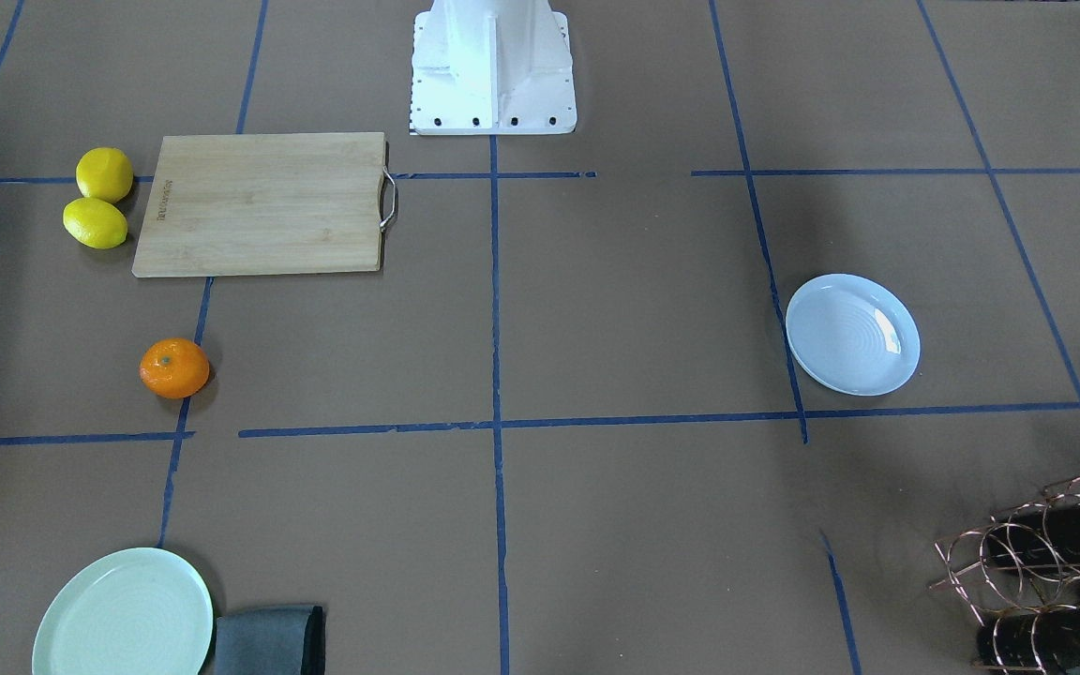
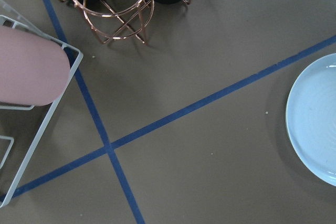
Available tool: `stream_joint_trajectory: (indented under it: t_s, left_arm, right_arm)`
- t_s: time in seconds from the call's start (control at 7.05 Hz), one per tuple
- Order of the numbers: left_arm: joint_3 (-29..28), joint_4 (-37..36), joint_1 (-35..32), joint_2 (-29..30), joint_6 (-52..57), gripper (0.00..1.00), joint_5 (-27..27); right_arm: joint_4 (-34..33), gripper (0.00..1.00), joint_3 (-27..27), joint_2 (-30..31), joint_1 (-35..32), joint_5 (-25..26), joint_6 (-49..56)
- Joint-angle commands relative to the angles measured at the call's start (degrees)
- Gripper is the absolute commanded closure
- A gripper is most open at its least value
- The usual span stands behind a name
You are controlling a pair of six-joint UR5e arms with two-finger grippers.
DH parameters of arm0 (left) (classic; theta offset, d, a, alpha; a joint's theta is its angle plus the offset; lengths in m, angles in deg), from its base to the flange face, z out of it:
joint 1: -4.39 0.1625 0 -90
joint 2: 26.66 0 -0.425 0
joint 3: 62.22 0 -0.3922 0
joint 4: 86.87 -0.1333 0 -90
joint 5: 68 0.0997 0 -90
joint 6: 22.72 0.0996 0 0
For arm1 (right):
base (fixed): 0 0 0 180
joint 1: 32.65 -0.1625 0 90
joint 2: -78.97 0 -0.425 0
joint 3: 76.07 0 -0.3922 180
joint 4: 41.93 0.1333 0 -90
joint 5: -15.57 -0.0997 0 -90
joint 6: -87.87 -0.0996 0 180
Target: Pick orange to plate
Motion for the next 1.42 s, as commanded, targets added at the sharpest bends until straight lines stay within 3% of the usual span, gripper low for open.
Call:
stream_joint_trajectory:
  t_s: [0.0,0.43,0.85,1.28]
  left_arm:
    - [-3.7,8.6,0.8,-0.1,-7.2,0.0,-0.1]
    - [-3.5,17.9,9.3,-0.4,-34.0,0.0,0.7]
    - [-3.3,21.1,16.8,-0.4,-46.3,0.0,7.4]
    - [-3.5,22.6,24.0,-0.4,-54.7,0.12,12.9]
  right_arm:
    - [0.0,0.0,0.1,0.1,0.0,-1.8,0.0]
    - [0.0,0.0,0.1,0.1,0.0,-1.8,-0.2]
    - [0.0,0.0,0.2,0.2,0.0,-3.1,-0.4]
    - [0.0,0.0,-0.3,0.1,0.0,-3.7,-3.5]
